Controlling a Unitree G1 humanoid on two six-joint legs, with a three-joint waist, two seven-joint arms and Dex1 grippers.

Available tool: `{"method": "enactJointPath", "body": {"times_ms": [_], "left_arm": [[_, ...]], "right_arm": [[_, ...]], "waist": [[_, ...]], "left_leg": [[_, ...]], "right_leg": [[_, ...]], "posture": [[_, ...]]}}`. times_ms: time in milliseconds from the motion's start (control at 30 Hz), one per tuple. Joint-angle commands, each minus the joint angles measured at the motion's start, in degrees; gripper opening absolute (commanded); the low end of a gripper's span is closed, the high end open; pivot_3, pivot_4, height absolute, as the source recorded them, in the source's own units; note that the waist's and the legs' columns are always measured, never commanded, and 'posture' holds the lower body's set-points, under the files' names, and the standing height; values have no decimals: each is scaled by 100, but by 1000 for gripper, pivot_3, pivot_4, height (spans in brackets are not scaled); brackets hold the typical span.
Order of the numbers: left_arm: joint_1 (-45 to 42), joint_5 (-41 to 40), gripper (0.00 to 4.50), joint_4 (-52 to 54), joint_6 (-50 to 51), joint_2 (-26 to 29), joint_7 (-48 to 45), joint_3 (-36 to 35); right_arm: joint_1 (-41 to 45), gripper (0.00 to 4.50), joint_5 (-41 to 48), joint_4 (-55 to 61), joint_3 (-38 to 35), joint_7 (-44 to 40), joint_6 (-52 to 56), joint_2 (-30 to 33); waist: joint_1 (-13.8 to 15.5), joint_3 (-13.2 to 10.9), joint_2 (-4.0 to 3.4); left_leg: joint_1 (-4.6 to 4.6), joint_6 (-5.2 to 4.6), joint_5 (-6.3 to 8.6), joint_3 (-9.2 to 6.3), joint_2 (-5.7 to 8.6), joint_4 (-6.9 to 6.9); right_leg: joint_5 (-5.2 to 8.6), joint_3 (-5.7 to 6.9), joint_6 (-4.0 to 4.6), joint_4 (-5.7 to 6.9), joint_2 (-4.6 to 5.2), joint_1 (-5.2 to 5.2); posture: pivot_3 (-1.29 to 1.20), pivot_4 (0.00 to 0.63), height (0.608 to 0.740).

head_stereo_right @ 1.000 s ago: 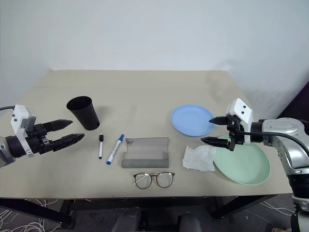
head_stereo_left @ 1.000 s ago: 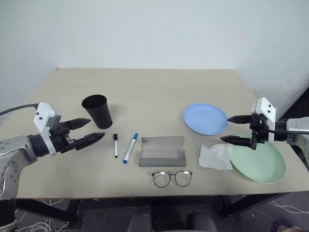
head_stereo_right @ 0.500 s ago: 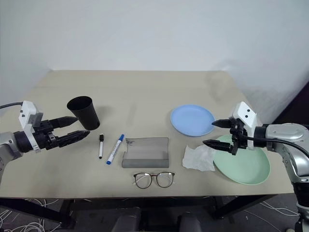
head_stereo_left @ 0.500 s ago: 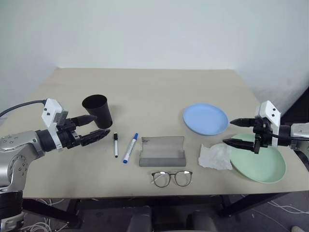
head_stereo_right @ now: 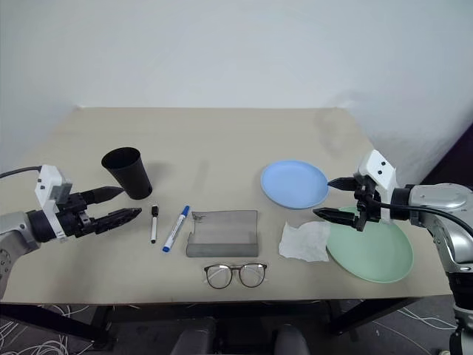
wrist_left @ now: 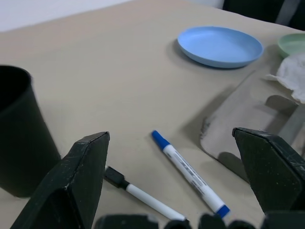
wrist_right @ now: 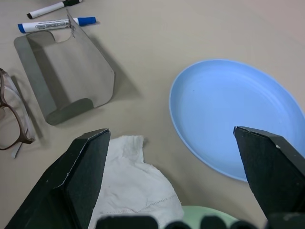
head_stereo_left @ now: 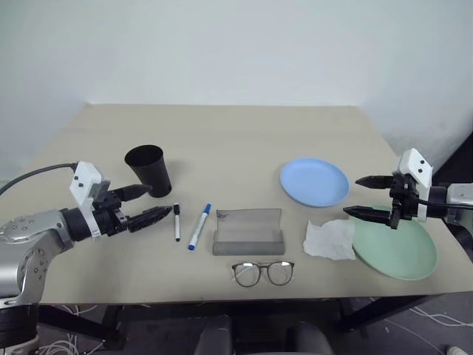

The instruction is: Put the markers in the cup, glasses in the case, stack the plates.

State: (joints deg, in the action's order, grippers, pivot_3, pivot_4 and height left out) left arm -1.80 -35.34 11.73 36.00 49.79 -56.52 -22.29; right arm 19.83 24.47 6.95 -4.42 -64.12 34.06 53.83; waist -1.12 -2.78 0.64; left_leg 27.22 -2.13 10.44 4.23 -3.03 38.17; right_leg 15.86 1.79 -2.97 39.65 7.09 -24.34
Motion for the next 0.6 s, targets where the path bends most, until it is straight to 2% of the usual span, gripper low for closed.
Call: {"method": "enactJointPath", "body": {"times_ms": [33, 167, 333, 600], "left_arm": [[149, -188, 4387, 354, -15, -17, 59, -323], [185, -118, 4387, 326, -126, -78, 91, -159], [-214, -54, 4387, 65, -225, -136, 71, 145], [-622, 110, 4387, -346, -463, -215, -93, 554]], "right_arm": [[138, 4500, -189, -69, 123, -15, -113, 99], [-89, 4500, -387, -28, 220, 167, 38, 156], [-789, 4500, -516, 512, 110, 485, 358, 321], [-2037, 4500, -361, 1426, -528, 801, 892, 504]], "waist": [[0, 1, 1], [32, 0, 0], [127, 1, 1], [149, 2, 1]], "left_leg": [[0, 0, 0, 0, 0, 0], [0, 0, 0, -1, 2, 3], [0, -1, 1, 0, 2, 6], [0, -1, 1, -3, -1, 10]], "right_leg": [[0, 0, 0, 0, 0, 0], [0, 5, 0, 0, 4, 3], [0, 8, 0, 1, 6, 3], [0, 15, -1, 1, 4, 8]], "posture": [[0, 0, 678], [0, 0, 678], [0, 0, 678], [0, 0, 678]]}}
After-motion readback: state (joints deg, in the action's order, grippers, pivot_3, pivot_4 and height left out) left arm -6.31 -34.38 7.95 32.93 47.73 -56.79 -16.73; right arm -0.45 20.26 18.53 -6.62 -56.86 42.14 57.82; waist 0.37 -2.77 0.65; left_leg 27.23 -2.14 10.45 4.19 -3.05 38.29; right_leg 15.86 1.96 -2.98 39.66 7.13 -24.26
